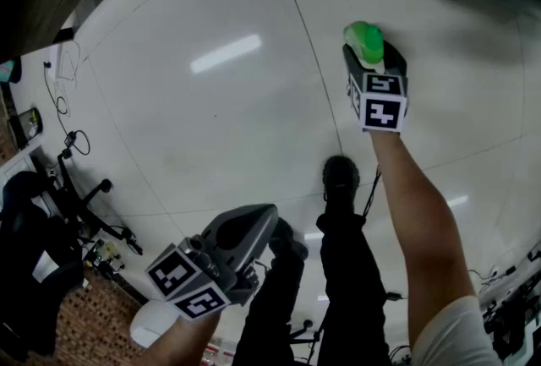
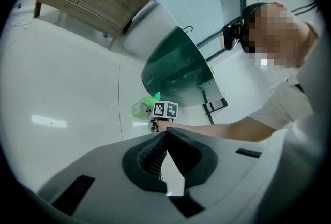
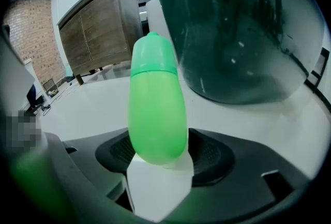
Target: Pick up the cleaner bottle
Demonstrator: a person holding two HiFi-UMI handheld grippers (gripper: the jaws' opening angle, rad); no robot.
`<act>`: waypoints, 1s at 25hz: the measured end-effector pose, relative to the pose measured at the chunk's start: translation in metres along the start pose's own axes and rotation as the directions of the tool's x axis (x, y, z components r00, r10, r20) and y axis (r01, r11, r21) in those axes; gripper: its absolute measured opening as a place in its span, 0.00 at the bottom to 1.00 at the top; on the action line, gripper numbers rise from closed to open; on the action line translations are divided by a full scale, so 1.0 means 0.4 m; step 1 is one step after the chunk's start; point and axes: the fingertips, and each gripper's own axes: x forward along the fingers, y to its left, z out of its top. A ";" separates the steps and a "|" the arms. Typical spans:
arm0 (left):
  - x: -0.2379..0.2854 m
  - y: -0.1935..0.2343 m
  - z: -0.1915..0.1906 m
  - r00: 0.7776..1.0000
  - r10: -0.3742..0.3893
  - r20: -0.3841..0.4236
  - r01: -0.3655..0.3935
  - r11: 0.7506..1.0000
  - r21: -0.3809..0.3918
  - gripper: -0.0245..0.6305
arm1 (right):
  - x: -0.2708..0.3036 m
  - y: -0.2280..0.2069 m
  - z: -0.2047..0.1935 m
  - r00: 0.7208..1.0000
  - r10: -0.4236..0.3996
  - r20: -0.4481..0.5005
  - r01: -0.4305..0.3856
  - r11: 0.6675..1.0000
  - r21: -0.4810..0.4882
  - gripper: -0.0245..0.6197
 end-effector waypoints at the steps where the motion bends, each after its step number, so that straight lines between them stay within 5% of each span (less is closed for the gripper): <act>1: 0.002 0.002 0.000 1.000 0.000 -0.003 0.000 1.000 0.004 0.03 | 0.004 -0.001 0.005 1.000 -0.004 0.009 0.004 1.000 0.003 0.50; 15: 0.030 -0.009 -0.009 0.998 -0.014 -0.058 0.015 1.000 0.023 0.03 | 0.040 0.017 0.033 0.999 -0.013 0.038 0.013 1.000 0.010 0.41; 20: 0.031 -0.005 -0.009 0.998 -0.008 -0.064 0.010 1.000 0.030 0.03 | 0.040 -0.003 0.044 0.998 -0.061 0.032 0.063 0.996 -0.071 0.31; 25: 0.026 0.000 -0.017 0.998 -0.005 -0.067 0.006 1.000 0.022 0.03 | 0.039 0.009 0.054 1.000 0.006 0.011 -0.005 0.995 -0.103 0.30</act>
